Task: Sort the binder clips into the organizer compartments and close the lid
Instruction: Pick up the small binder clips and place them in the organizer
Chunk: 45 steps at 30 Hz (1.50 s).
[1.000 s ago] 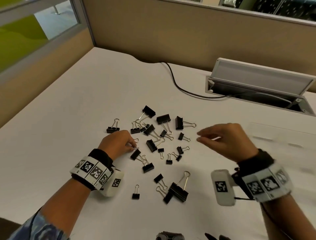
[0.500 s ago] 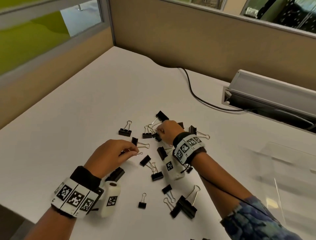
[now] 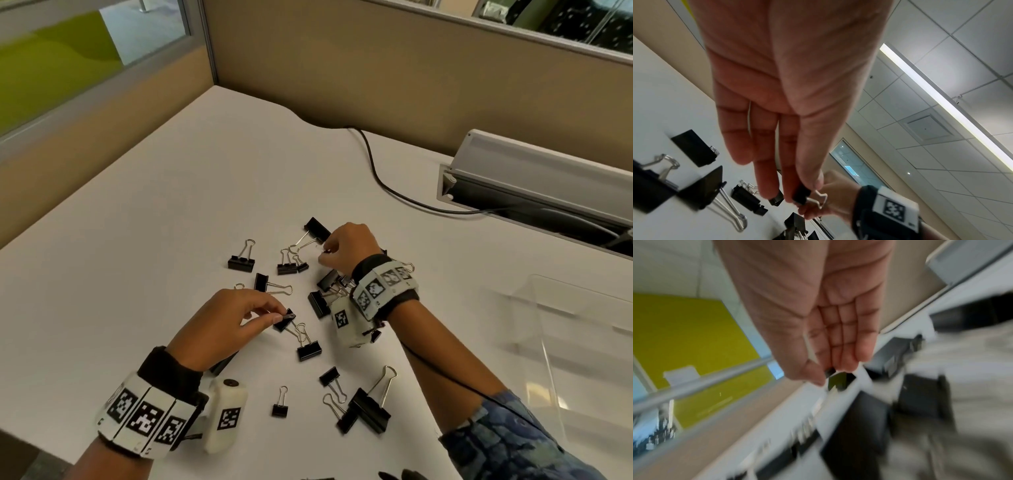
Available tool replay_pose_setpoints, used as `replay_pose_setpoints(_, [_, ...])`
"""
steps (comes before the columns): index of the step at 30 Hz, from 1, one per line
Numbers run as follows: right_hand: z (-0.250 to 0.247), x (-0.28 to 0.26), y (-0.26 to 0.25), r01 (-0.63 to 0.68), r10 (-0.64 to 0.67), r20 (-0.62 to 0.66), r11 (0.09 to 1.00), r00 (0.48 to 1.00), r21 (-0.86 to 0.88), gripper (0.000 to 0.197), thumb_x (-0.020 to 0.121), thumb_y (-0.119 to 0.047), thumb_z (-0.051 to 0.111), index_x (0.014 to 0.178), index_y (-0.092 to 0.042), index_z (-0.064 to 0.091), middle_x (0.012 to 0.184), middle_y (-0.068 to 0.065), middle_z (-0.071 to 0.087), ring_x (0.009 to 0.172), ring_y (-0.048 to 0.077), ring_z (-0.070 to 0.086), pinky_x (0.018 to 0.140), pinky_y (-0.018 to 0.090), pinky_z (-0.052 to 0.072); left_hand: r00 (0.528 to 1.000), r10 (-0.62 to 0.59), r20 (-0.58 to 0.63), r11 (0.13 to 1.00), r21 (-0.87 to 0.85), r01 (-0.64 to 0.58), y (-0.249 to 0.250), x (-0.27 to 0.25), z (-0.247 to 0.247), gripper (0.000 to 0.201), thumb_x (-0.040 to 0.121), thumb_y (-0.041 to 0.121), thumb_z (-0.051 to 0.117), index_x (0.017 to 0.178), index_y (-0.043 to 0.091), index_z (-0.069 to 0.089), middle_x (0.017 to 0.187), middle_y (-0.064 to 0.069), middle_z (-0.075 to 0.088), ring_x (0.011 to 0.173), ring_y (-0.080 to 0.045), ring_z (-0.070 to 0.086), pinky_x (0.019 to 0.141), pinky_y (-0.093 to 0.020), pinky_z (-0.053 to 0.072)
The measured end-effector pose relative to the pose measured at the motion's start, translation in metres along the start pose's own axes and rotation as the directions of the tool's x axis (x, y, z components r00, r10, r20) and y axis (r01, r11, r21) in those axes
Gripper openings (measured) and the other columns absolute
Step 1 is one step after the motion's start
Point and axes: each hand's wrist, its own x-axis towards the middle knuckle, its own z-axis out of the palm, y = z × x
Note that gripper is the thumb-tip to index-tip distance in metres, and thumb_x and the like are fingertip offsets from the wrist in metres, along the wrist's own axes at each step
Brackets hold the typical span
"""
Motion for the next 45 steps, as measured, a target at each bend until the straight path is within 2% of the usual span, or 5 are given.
replay_pose_setpoints(7, [-0.035, -0.087, 0.001, -0.019, -0.068, 0.099, 0.722, 0.993, 0.692, 0.013, 0.076, -0.011, 0.072, 0.089, -0.011, 0.071, 0.083, 0.005, 0.073, 0.077, 0.018, 0.070, 0.077, 0.030, 0.058, 0.997, 0.051, -0.050, 0.992, -0.114, -0.056, 0.016, 0.001, 0.005, 0.015, 0.085, 0.022, 0.067, 0.090, 0.035, 0.070, 0.103, 0.025, 0.064, 0.088, 0.001, 0.065, 0.077, -0.009, 0.049])
replay_pose_setpoints(23, [-0.019, -0.231, 0.054, -0.070, 0.108, 0.016, 0.512, 0.994, 0.856, 0.025, 0.064, 0.006, 0.076, 0.066, -0.018, 0.075, 0.066, 0.004, 0.073, 0.060, 0.016, 0.068, 0.062, 0.023, 0.054, 0.956, 0.136, 0.260, 0.913, -0.407, -0.020, 0.083, -0.006, 0.072, 0.030, 0.077, 0.015, 0.074, 0.106, 0.021, 0.068, 0.099, 0.010, 0.073, 0.087, -0.005, 0.070, 0.077, -0.015, 0.054])
replay_pose_setpoints(35, [-0.069, -0.364, 0.149, -0.481, 0.600, -0.400, 0.798, 0.692, 0.364, 0.021, 0.067, -0.029, 0.079, 0.075, -0.040, 0.063, 0.062, -0.025, 0.066, 0.074, -0.021, 0.056, 0.066, -0.010, 0.034, 0.982, -0.153, 0.114, 0.988, -0.002, 0.155, 0.026, 0.005, 0.036, 0.046, 0.077, 0.019, 0.074, 0.121, 0.020, 0.059, 0.100, 0.010, 0.065, 0.090, -0.004, 0.062, 0.068, -0.010, 0.046])
replay_pose_setpoints(40, [-0.060, -0.384, 0.183, -0.602, 0.691, -0.272, 0.720, 0.670, 0.346, 0.055, 0.043, -0.093, 0.048, 0.078, -0.053, 0.063, 0.066, -0.015, 0.069, 0.072, -0.001, 0.065, 0.070, 0.016, 0.053, 0.976, -0.181, 0.124, 0.983, 0.004, 0.182, 0.021, 0.003, 0.041, 0.043, 0.077, 0.016, 0.074, 0.119, 0.017, 0.060, 0.095, 0.010, 0.064, 0.088, -0.008, 0.062, 0.066, -0.009, 0.044])
replay_pose_setpoints(45, [-0.076, -0.313, 0.119, -0.392, 0.448, -0.361, 0.893, 0.818, 0.220, 0.013, 0.071, -0.024, 0.077, 0.081, -0.029, 0.069, 0.067, -0.015, 0.067, 0.079, -0.012, 0.059, 0.062, -0.005, 0.041, 0.958, -0.115, 0.264, 0.988, 0.130, 0.082, 0.031, 0.002, 0.060, 0.048, 0.079, 0.016, 0.072, 0.124, 0.021, 0.056, 0.104, 0.007, 0.060, 0.088, -0.007, 0.058, 0.073, -0.010, 0.044])
